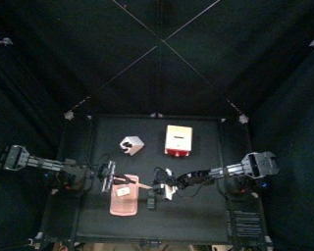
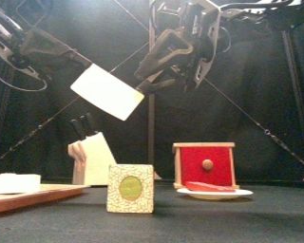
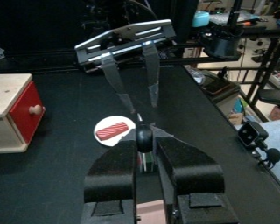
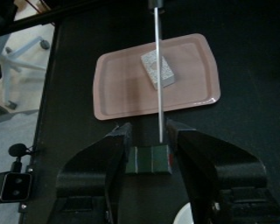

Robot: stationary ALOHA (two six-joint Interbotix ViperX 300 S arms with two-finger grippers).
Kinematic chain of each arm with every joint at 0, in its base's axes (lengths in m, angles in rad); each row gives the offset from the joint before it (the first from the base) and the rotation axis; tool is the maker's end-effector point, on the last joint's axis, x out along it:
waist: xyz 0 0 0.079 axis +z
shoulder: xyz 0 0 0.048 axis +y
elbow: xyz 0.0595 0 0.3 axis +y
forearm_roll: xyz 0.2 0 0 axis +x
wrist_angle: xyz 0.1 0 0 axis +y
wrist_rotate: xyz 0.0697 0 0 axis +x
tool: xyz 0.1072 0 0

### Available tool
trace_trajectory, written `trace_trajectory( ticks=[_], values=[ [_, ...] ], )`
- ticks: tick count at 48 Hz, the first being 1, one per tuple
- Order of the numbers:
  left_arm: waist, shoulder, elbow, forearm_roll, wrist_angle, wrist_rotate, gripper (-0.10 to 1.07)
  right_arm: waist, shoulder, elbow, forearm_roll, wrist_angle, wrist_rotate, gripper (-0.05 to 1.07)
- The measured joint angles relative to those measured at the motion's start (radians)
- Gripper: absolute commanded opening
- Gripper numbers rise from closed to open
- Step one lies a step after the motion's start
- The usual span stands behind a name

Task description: Grab cleaver with both hands

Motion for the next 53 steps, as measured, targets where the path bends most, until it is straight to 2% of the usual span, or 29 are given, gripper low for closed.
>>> trace_trajectory(
  ticks=[12, 26, 53],
  values=[
    [0.0, 0.021, -0.014, -0.008, -0.009, 0.0, 0.45, -0.003, 0.038, -0.021, 0.0, 0.006, 0.0, 0.77],
    [0.003, 0.051, -0.026, -0.009, -0.026, 0.0, 0.45, -0.003, 0.06, -0.038, 0.0, 0.08, 0.0, 0.74],
    [0.012, 0.052, -0.02, -0.009, -0.018, 0.0, 0.45, 0.014, 0.052, -0.029, 0.005, 0.091, -0.002, 0.36]
  ],
)
